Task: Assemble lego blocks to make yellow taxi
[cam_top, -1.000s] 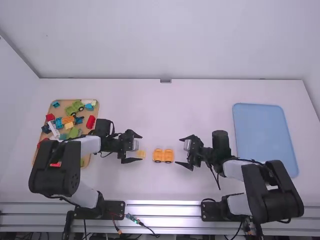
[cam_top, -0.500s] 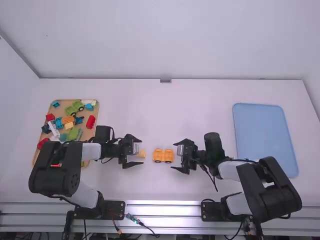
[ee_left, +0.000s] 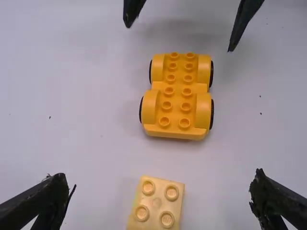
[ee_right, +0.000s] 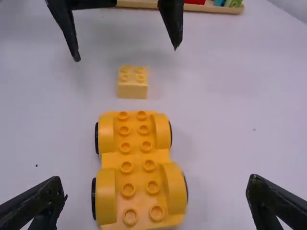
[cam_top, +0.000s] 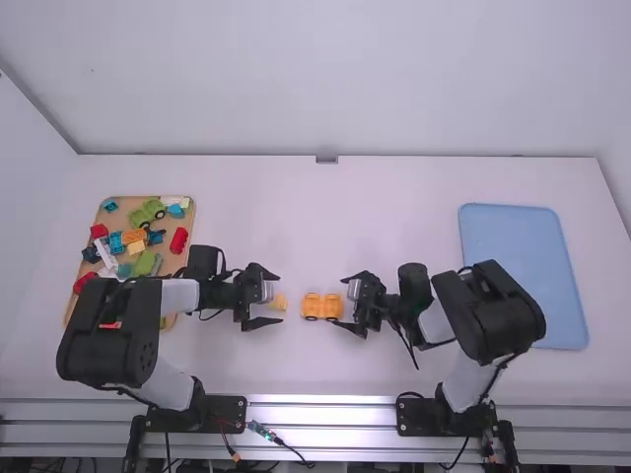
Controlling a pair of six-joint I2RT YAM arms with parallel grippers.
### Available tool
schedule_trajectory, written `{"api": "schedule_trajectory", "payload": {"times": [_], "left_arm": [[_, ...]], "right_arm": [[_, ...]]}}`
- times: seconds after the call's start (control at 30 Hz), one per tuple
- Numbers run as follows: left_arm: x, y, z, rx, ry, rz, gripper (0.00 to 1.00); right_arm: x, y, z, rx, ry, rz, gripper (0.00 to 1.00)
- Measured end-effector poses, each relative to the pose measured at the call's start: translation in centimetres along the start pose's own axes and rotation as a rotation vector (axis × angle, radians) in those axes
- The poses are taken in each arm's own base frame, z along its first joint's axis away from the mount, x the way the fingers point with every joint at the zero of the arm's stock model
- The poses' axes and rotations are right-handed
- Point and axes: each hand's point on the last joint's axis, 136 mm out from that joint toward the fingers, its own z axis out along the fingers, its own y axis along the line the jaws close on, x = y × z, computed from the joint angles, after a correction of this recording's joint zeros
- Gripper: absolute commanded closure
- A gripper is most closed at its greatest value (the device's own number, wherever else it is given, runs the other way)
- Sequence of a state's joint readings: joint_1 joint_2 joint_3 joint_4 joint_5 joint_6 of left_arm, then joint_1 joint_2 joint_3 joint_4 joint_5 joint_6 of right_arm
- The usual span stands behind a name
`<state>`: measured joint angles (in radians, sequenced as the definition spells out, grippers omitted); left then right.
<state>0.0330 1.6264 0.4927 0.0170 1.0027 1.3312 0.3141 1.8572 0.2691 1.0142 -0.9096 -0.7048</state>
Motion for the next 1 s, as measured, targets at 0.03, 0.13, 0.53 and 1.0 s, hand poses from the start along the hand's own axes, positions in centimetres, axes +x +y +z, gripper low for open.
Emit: {"api": "schedule_trajectory", "payload": {"times": [0.03, 0.13, 0.53, 1.0], "left_arm": [[0.0, 0.0, 0.0, 0.000, 0.000, 0.001, 0.01], [0.0, 0.0, 0.0, -0.001, 0.000, 0.002, 0.01], [0.0, 0.1, 0.0, -0.002, 0.000, 0.003, 0.01], [0.0, 0.2, 0.0, -0.007, -0.001, 0.011, 0.01]], "right_arm": [[0.4, 0.3, 0.2, -0.013, 0.009, 0.021, 0.01], [1.1, 0.7, 1.2, -0.054, 0.029, 0.059, 0.01], [1.2, 0.2, 3.3, -0.108, 0.061, 0.078, 0.03], [1.8, 0.2, 4.2, -0.082, 0.085, 0.041, 0.35]]}}
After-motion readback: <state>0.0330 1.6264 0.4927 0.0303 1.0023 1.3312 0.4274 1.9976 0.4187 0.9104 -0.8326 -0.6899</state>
